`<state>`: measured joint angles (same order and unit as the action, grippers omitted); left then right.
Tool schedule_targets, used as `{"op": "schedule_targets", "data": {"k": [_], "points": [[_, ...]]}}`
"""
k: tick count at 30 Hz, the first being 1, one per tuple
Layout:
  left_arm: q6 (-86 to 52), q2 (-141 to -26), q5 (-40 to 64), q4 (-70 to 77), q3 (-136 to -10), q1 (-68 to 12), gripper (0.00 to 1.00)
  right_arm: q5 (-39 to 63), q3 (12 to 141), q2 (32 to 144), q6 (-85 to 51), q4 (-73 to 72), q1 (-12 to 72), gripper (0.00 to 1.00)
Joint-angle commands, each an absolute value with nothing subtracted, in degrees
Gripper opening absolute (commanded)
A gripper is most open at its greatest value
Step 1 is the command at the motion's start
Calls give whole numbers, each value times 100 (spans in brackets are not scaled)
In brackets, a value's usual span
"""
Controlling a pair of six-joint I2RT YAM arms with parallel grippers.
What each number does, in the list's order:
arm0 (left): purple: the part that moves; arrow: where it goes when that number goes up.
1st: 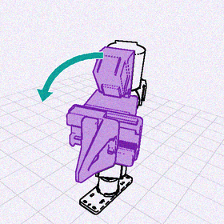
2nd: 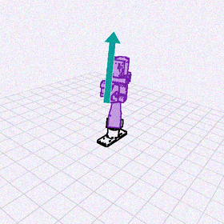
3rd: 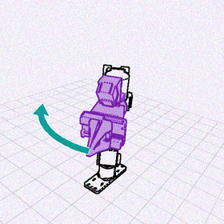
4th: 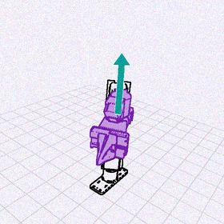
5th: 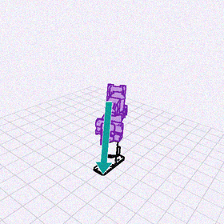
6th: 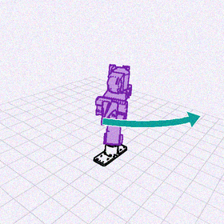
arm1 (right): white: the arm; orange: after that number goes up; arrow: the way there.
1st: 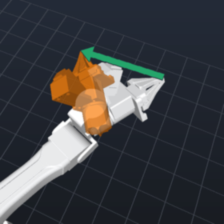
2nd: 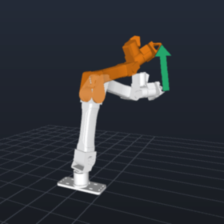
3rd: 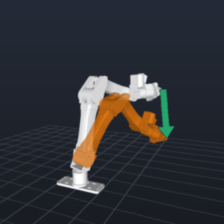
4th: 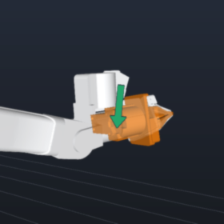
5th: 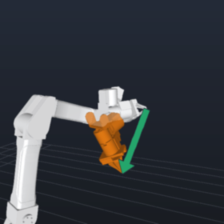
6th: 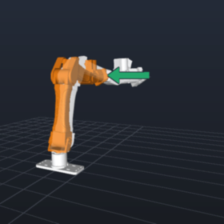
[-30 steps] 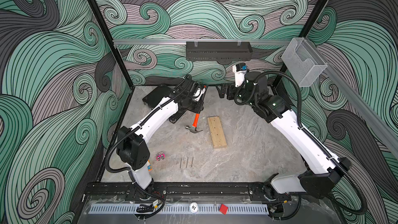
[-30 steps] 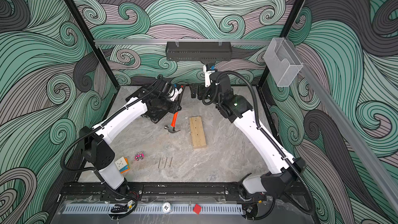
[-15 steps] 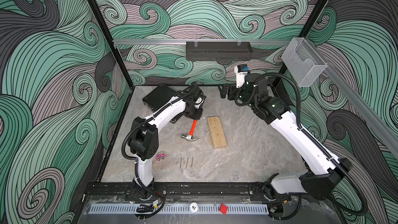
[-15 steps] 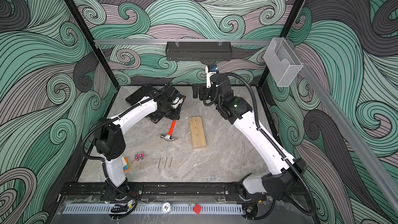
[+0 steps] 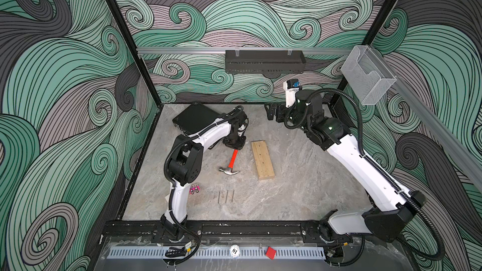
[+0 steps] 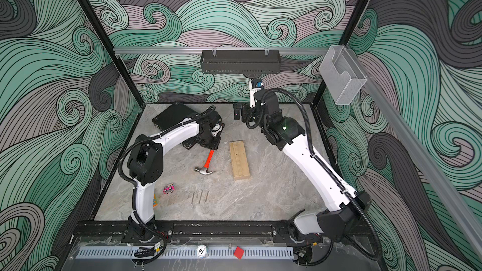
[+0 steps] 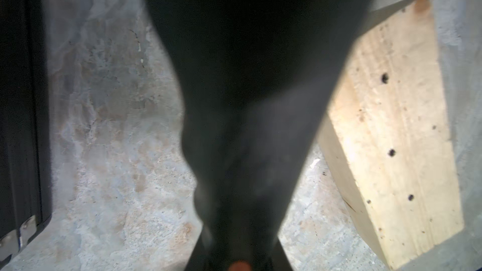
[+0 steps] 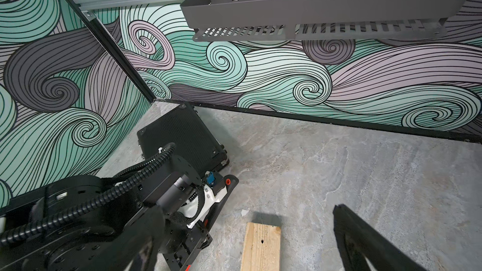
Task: Use a claw hammer to pull out a nail
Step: Place the hammer at the center of the board.
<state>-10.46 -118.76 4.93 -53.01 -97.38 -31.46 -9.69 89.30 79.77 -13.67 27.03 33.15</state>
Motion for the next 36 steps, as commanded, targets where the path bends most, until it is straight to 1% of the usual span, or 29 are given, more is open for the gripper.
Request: {"op": "schedule_targets", "data": {"k": [1,28,33,36], "points": [[-1151,-11992,378,-5510,-10035,-3096,0,-1116,8857,7840,-1294,2689,3285,100],[-1524,-12834,438,-5503,-10118,-2996,0,-1240,8696,7682,-1273,2660,3254,100],[-1547,-12865,439,-5477,-10081,-2988,5,-1248,8664,7681,-1268,2648,3251,100],[-1555,-12859,422,-5476,-10055,-2984,12,-1244,8647,7669,-1283,2635,3239,100]]}}
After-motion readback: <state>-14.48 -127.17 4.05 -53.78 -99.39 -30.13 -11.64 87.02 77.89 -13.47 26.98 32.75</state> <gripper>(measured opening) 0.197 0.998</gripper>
